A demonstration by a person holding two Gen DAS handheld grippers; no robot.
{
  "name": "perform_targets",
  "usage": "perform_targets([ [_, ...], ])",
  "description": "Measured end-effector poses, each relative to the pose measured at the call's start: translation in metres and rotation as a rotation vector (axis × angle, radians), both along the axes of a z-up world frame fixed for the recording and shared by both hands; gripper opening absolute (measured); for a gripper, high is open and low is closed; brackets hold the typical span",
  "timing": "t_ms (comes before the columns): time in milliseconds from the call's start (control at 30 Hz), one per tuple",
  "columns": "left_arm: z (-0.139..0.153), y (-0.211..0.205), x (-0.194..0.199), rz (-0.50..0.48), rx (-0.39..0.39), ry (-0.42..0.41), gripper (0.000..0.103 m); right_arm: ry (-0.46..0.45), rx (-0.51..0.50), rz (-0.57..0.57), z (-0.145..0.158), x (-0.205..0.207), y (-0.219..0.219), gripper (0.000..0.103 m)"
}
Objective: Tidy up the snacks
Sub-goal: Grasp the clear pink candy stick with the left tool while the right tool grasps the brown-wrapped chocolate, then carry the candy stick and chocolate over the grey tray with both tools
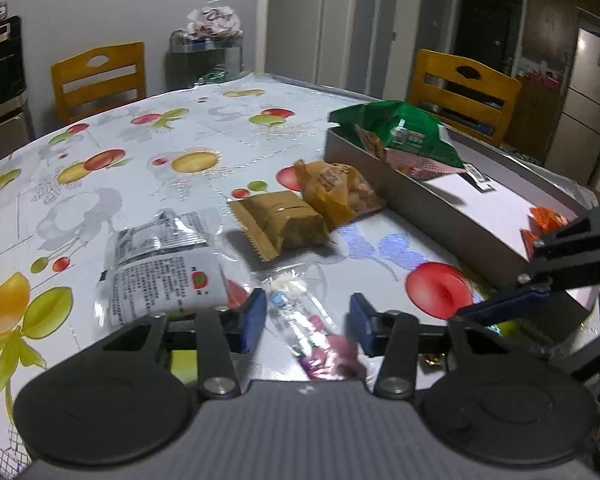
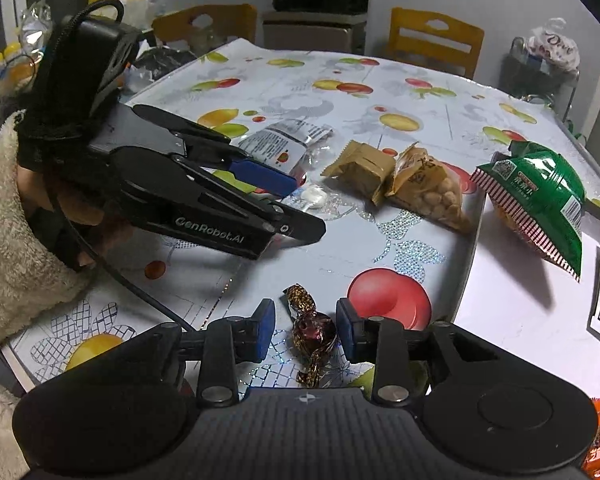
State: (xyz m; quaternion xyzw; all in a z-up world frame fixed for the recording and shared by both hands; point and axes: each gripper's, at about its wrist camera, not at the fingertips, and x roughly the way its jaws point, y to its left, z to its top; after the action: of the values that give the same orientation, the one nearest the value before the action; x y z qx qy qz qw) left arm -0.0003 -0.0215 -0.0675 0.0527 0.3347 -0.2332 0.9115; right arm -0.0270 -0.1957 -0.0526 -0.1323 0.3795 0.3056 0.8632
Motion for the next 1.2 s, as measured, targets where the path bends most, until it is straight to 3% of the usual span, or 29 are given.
perform_targets([
  [133,0.000,-0.005,-0.005,-0.057,0.012,-0.009,0.032,-0.003,-0.005,0.002,0.000,0.000,0.000,0.035],
  [267,0.000,-0.009,-0.008,-0.113,0.006,-0.001,0.031,-0.006,-0.013,0.007,0.001,0.000,0.002,0.037],
  [500,-0.001,-0.007,-0.007,-0.093,0.009,-0.001,0.031,-0.007,-0.027,0.006,0.001,-0.003,-0.001,0.040],
  [667,-0.001,-0.008,-0.007,-0.098,0.017,-0.019,0.022,-0.009,-0.017,0.002,-0.001,-0.008,-0.004,0.039],
  [800,-0.002,-0.013,-0.007,-0.083,0.015,-0.029,0.018,-0.021,-0.008,0.007,-0.002,-0.012,-0.004,0.025],
  [867,-0.002,-0.015,-0.008,-0.073,0.017,-0.038,0.014,-0.032,-0.007,0.007,-0.002,-0.013,-0.003,0.025],
  [1200,0.004,-0.012,-0.010,-0.047,0.002,-0.077,0.012,-0.083,0.041,-0.016,0.009,-0.017,-0.009,0.025],
])
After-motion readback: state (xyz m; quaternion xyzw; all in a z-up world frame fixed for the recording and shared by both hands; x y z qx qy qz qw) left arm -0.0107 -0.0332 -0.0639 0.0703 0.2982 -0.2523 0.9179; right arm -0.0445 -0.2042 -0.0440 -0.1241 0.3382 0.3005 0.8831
